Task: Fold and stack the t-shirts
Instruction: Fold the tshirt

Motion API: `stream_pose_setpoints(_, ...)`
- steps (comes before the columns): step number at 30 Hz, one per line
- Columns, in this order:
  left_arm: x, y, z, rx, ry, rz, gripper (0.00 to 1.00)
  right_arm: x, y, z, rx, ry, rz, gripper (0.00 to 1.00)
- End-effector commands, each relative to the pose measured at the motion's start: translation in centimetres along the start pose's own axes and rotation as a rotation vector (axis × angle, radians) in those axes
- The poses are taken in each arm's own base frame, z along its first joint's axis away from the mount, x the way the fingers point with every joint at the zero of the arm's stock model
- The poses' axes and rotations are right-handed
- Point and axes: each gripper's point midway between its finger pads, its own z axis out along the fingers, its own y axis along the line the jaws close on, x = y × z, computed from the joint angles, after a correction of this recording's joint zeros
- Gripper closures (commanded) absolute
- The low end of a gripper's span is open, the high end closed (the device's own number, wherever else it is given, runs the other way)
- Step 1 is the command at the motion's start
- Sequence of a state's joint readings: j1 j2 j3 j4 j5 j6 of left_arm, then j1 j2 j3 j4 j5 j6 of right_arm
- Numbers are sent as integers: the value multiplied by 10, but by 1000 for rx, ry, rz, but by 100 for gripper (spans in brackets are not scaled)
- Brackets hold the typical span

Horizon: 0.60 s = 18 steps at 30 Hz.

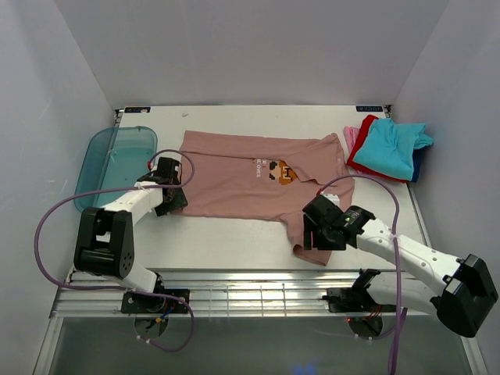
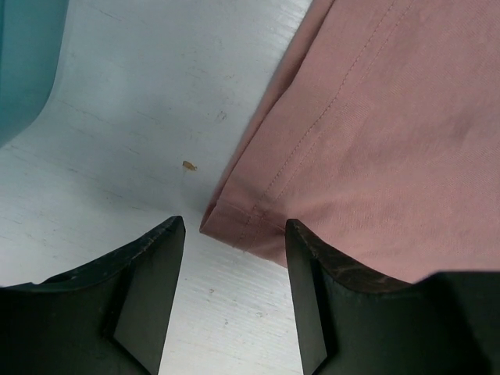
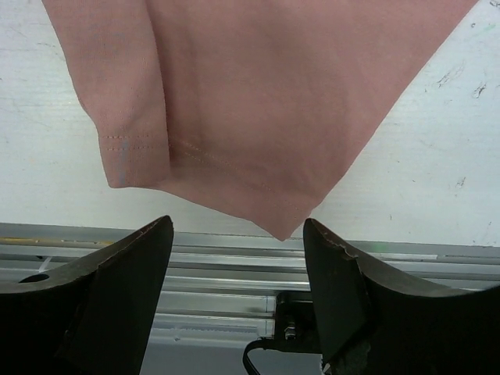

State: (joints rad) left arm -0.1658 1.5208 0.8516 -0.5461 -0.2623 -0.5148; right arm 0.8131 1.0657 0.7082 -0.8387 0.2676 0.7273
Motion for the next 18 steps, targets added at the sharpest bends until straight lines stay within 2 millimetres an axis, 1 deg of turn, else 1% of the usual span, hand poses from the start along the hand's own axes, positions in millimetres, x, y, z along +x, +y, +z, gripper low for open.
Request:
stream_pose_setpoints(1,-3,1,-7,4,-21,-14,36,4,-11,-2,48,-10,33,27)
stream_pose_setpoints(3,-3,2,-9,5,-29,-20,37,8,-14,1,63,2,45,26)
stream_pose_setpoints(7,0,6,-11,-1,-30,-19,37,26,-22,13,99,64,47,26)
stream_pose_setpoints(12,4,7,-9,-9,-18,-16,38,35,-27,21,118,80,64,27)
stream_pose_setpoints(17,9,8,-2,-24,6,-13,39,45,-33,27,128,95,71,26)
stream_pose_setpoints(18,9,8,-1,-23,8,-11,39,44,-31,28,122,89,73,26)
